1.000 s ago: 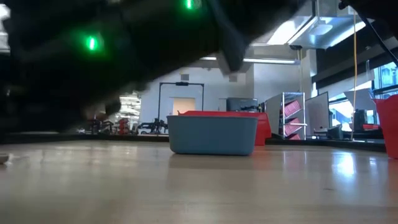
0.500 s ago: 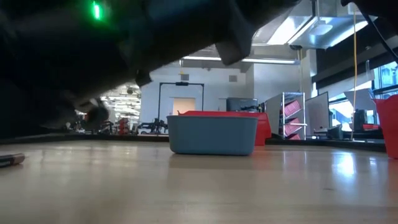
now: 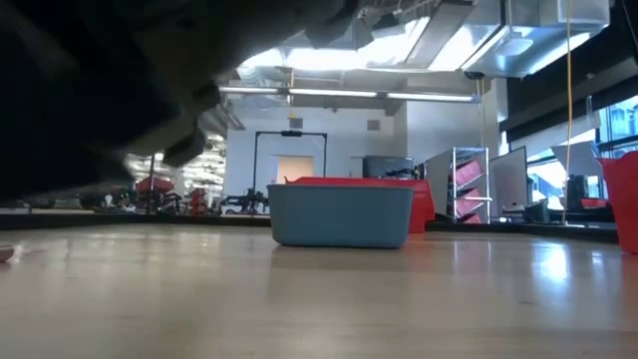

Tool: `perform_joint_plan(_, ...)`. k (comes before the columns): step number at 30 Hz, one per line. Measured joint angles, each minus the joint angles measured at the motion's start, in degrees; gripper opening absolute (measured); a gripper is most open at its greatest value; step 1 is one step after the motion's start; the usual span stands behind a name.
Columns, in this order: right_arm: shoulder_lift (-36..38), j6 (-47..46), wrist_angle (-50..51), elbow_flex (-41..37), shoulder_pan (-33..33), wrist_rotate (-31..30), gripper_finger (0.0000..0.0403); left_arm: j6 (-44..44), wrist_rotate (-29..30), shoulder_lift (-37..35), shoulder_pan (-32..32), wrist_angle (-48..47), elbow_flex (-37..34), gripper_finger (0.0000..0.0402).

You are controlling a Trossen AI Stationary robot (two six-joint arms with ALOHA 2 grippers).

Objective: Sort batteries
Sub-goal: Put the black battery into the blue bin

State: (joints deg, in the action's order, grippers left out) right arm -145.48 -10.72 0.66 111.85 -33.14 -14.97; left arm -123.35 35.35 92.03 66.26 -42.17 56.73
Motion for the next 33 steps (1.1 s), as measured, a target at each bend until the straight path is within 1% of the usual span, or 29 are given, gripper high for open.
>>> perform_joint_plan(3, 1.1, 3.9, 1.1, 0.0, 0.7, -6.2, 0.0225, 0.4, 0.0, 0.0, 0.0, -0.9, 0.0, 0.0001)
perform_joint_plan(5, 1.7, 4.9, 1.2, 0.0, 2.6, -7.7, 0.0224, 0.4, 0.1, 0.0, -0.1, -1.1, -0.4, 0.0001)
perform_joint_plan(7, 1.7, 4.5, -0.5, 0.0, 5.5, -7.0, 0.0224, 0.2, 0.5, 0.2, -0.4, -1.2, -1.3, 0.0001)
perform_joint_plan(11, 0.8, -2.8, -1.3, 0.0, 10.7, -2.2, 0.0225, 0.3, 1.0, 1.9, -0.8, -1.5, -2.8, 0.0001)
perform_joint_plan(14, -1.4, -6.8, -3.3, 0.0, 13.0, 1.7, 0.0225, 0.3, 1.0, 4.0, -1.3, -2.4, -3.2, 0.0001)
perform_joint_plan(16, -2.6, -7.9, -6.2, 0.0, 14.1, 4.1, 0.0225, 0.1, 1.0, 5.2, -1.7, -2.2, -3.8, 0.0001)
perform_joint_plan(18, -3.5, -8.5, -8.6, 0.0, 14.4, 4.1, 0.0225, -0.6, 1.0, 6.4, -2.1, -2.5, -3.9, 0.0001)
perform_joint_plan(22, -4.4, -8.4, -9.3, 0.0, 14.4, -0.3, 0.0225, -1.3, 1.1, 8.5, -3.0, -2.5, -3.9, 0.0001)
perform_joint_plan(25, -4.8, -8.3, -9.8, 0.0, 14.4, 0.0, 0.0225, -1.4, 1.1, 9.8, -3.8, -1.5, -3.9, 0.0001)
perform_joint_plan(28, -4.9, -4.9, -10.3, 0.0, 14.4, 1.0, 0.0225, -0.7, 1.1, 11.1, -4.6, 0.1, -3.9, 0.0001)
perform_joint_plan(33, -5.0, 7.4, -10.6, 0.1, 14.6, 2.9, 0.0225, 0.7, 2.0, 12.5, -5.1, 1.1, -3.8, 0.0001)
